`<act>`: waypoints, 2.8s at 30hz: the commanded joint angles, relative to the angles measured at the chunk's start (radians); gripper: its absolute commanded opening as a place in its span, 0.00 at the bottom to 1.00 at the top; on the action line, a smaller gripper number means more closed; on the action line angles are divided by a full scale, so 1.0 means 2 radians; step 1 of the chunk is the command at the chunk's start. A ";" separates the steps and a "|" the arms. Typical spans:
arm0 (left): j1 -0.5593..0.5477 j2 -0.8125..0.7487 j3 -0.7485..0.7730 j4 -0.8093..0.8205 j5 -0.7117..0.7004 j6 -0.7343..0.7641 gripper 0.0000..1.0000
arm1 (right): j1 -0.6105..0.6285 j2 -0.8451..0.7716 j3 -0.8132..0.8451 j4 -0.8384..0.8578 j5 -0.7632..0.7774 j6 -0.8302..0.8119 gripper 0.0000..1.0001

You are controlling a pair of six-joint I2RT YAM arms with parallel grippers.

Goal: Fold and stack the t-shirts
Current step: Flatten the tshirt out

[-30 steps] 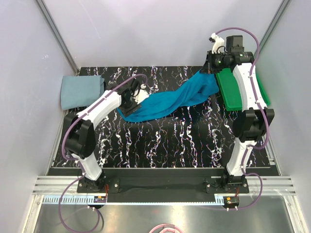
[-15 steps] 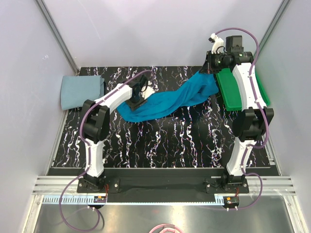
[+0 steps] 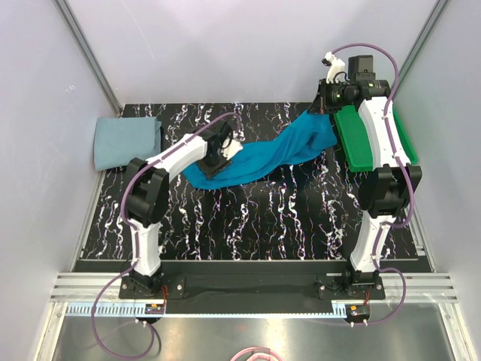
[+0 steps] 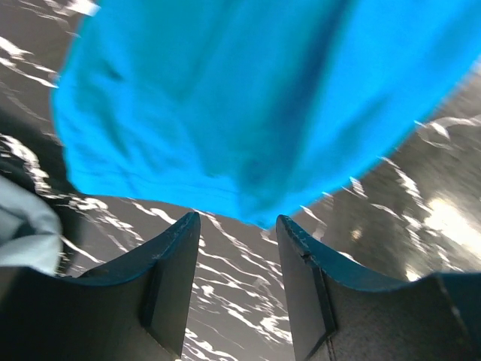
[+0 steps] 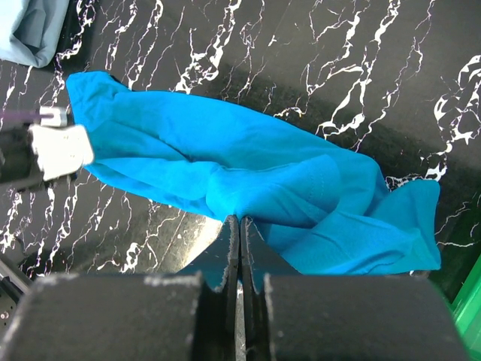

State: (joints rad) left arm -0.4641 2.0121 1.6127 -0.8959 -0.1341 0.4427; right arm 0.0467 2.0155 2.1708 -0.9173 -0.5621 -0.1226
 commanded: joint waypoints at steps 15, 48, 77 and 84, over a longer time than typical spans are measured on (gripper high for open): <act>-0.016 0.002 0.004 0.010 0.020 -0.024 0.49 | 0.001 -0.005 0.017 0.013 -0.003 -0.001 0.00; 0.025 0.047 0.047 -0.021 0.040 -0.023 0.18 | 0.000 -0.001 0.021 0.016 0.000 0.000 0.00; 0.067 -0.019 0.145 -0.079 0.046 -0.026 0.00 | 0.044 -0.053 -0.175 -0.116 -0.098 -0.045 0.00; 0.068 -0.028 0.172 -0.101 0.050 -0.020 0.00 | 0.065 -0.110 -0.260 -0.094 -0.090 -0.011 0.49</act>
State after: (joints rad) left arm -0.3363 2.0315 1.9076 -1.0683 -0.0483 0.3889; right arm 0.1757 1.9011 1.6634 -1.1107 -0.7200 -0.1612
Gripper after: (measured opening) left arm 0.012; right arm 0.453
